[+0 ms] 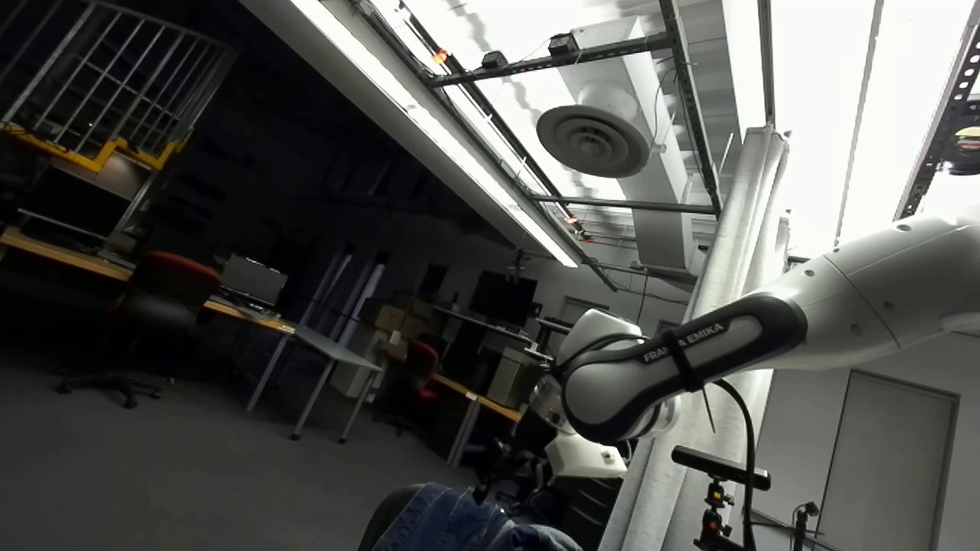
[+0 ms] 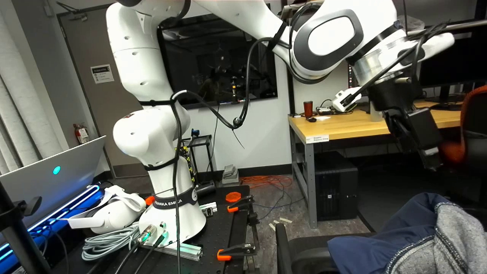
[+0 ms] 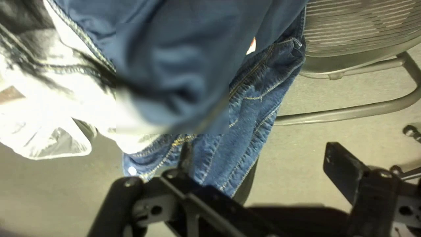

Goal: Move the denim jacket from the back rest to the seat of the chair

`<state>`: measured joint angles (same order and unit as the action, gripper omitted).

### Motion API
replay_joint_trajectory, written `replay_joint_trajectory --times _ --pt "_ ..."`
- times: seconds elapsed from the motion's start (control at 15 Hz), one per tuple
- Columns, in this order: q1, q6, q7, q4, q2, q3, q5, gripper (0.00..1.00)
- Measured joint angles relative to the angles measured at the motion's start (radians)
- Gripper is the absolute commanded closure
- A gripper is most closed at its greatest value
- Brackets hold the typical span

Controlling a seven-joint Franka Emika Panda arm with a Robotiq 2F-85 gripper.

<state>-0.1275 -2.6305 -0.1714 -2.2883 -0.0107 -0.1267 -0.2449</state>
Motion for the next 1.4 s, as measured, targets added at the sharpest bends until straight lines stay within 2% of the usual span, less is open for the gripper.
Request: replay_joint_trajectory --times 0.27,0.6,1.13,1.2,1.33,1.4 --pt "-0.003 0.077 -0.233 0.003 0.002 -0.003 -0.026 0.00" --pt "-0.016 0.117 -0.491 0.002 0.005 -0.019 -0.036 0.00" --pt "-0.039 0.114 -0.714 0.051 0.097 -0.083 -0.073 0.00" --pt "-0.039 0.114 -0.732 0.067 0.116 -0.090 -0.082 0.09" --pt "-0.038 0.114 -0.753 0.103 0.151 -0.102 -0.093 0.34" --pt "-0.038 0.114 -0.757 0.122 0.168 -0.108 -0.096 0.42"
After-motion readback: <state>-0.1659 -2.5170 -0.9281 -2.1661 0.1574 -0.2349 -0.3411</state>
